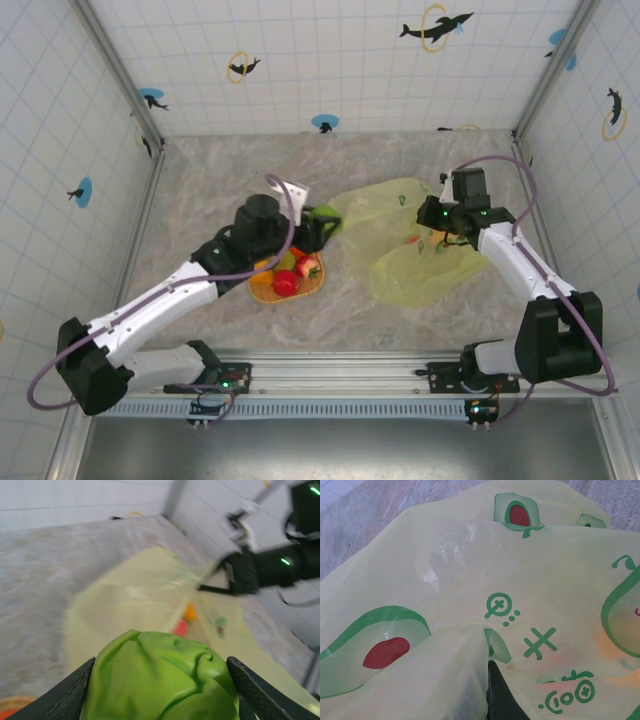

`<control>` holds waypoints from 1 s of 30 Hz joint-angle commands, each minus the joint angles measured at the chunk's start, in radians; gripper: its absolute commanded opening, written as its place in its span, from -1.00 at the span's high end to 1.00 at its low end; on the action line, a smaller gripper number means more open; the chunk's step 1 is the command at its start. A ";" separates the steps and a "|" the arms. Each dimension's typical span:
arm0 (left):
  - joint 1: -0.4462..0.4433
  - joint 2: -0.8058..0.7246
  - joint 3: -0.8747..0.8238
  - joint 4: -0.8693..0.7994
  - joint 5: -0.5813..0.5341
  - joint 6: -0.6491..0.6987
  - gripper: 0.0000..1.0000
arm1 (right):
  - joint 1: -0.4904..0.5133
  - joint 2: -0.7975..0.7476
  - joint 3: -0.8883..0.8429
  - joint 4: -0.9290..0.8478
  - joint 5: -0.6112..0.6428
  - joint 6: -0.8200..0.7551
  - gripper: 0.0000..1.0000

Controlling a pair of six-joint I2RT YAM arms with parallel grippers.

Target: Place the fruits into the plastic bag

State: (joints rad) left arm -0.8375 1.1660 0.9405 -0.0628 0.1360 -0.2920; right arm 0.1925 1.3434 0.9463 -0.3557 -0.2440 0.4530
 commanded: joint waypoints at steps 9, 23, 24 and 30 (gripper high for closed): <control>-0.135 0.355 0.112 0.047 -0.124 0.179 0.03 | 0.010 0.009 0.037 -0.017 -0.064 -0.027 1.00; -0.137 0.627 0.185 0.336 -0.197 0.212 -0.05 | -0.010 -0.003 0.069 -0.076 -0.255 -0.061 1.00; -0.137 0.639 0.180 0.377 -0.210 0.207 -0.06 | -0.013 -0.004 0.063 -0.062 -0.278 -0.046 1.00; -0.135 0.727 0.179 0.571 -0.317 0.187 -0.08 | -0.020 -0.014 0.015 0.028 -0.369 0.032 1.00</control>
State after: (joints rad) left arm -0.9745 1.8538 1.1145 0.3550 -0.1062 -0.1040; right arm 0.1768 1.3491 0.9836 -0.3870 -0.5312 0.4389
